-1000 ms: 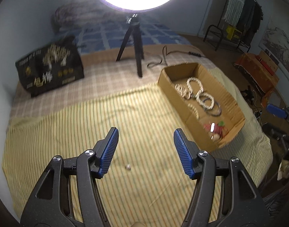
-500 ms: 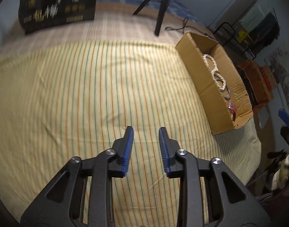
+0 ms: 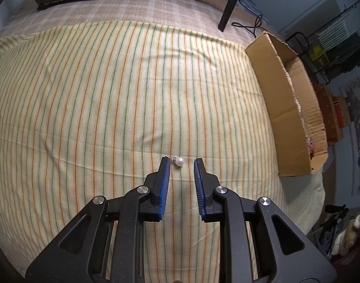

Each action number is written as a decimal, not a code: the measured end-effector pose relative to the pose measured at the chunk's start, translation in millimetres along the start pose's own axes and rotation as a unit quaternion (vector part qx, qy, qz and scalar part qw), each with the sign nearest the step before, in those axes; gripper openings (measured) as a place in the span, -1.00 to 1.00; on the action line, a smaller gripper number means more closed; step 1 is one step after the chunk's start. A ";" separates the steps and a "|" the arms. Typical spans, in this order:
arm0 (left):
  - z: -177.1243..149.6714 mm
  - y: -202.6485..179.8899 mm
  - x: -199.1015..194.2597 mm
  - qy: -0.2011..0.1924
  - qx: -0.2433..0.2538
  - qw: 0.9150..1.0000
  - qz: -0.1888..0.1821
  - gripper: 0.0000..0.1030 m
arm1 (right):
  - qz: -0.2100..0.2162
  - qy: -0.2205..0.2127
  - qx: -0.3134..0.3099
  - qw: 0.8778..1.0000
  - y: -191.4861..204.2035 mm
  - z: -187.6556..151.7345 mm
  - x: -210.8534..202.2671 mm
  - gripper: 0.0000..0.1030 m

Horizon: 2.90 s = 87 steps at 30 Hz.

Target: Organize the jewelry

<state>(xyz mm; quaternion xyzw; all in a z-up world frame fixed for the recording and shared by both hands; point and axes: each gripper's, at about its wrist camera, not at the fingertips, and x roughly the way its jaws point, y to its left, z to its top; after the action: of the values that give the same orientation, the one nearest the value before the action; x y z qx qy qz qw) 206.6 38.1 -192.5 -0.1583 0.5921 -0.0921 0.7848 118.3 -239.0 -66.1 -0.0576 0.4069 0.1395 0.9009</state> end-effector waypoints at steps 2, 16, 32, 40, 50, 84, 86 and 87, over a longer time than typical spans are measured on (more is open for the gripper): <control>0.2 -0.3 1.1 0.000 0.002 1.000 0.004 -0.61 | 0.001 0.000 0.001 1.000 -0.7 0.3 0.1 0.49; 6.5 -13.0 21.3 0.005 0.021 0.999 0.033 -0.61 | -0.001 0.004 0.001 1.000 -2.0 0.8 3.5 0.49; 9.0 1.9 18.5 -0.002 0.012 1.000 0.018 -0.94 | -0.010 0.006 -0.029 1.000 7.8 -2.2 8.7 0.49; 10.0 10.6 13.4 -0.006 0.002 1.000 0.007 -0.95 | -0.012 0.004 -0.028 1.000 5.9 -1.3 7.6 0.49; 15.3 12.9 -4.5 -0.033 -0.006 0.999 0.005 -0.95 | -0.014 0.004 -0.026 1.000 4.3 -1.8 8.3 0.49; 12.9 -21.0 22.8 -0.028 0.093 0.993 0.064 -0.83 | -0.007 0.028 -0.011 1.000 0.1 -3.8 18.1 0.49; 10.6 -17.7 12.2 -0.034 0.091 0.994 0.059 -0.83 | -0.009 0.027 -0.009 1.000 -1.0 -3.9 17.2 0.49; 10.8 -18.1 8.9 -0.037 0.089 0.994 0.056 -0.83 | -0.011 0.026 -0.007 1.000 -1.9 -3.9 16.5 0.49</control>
<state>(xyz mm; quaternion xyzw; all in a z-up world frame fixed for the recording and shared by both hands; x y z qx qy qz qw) 220.3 19.7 -191.4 -0.0574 0.5602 -0.0948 0.8209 126.4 -238.4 -81.1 -0.0722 0.4281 0.1312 0.8913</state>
